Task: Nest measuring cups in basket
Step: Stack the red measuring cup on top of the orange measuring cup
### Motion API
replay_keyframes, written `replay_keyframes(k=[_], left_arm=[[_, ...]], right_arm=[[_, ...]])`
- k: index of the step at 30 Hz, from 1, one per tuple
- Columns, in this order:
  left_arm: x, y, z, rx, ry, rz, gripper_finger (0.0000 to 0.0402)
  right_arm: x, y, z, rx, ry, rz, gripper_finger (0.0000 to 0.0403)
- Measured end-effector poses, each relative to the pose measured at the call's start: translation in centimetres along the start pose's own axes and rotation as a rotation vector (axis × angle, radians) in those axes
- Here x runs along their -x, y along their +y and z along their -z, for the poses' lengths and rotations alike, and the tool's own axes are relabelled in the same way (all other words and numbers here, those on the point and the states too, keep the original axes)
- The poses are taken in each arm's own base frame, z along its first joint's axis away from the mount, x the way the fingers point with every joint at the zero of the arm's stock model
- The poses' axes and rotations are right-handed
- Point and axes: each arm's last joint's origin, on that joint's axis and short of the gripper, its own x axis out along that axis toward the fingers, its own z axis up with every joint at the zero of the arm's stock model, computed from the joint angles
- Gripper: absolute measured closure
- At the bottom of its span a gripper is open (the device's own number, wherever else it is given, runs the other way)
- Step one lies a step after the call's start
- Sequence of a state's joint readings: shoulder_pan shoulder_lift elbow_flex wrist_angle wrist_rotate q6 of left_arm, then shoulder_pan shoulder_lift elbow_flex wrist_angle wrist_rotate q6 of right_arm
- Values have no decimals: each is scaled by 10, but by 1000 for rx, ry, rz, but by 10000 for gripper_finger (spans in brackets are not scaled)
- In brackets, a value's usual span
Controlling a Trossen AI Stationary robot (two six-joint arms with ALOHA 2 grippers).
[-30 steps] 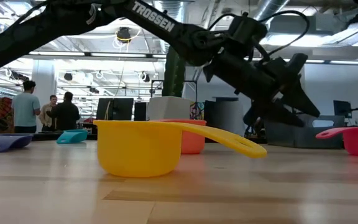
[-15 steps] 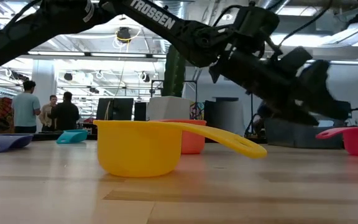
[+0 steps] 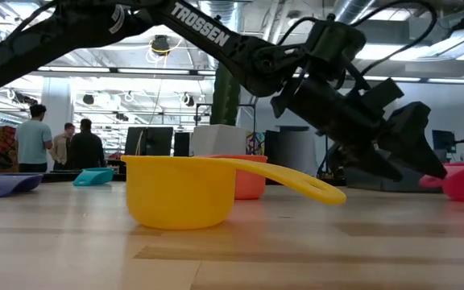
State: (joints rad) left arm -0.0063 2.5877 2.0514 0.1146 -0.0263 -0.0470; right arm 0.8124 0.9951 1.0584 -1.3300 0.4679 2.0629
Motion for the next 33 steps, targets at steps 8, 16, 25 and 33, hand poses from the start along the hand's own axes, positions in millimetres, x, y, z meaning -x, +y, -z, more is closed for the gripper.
replay_keyframes(k=[8, 16, 25, 33], left_arm=[[0, -2, -2, 54, -15, 45, 25], [1, -18, -6, 188, -65, 84, 25], [3, -35, -6, 102, -90, -68, 25], [-6, -32, 11, 164, -84, -98, 25]], right_arm=[[0, 0, 0, 16, 0, 1, 191], [0, 0, 0, 21, 0, 1, 186], [0, 0, 0, 21, 0, 1, 187], [0, 0, 0, 21, 0, 0, 189]])
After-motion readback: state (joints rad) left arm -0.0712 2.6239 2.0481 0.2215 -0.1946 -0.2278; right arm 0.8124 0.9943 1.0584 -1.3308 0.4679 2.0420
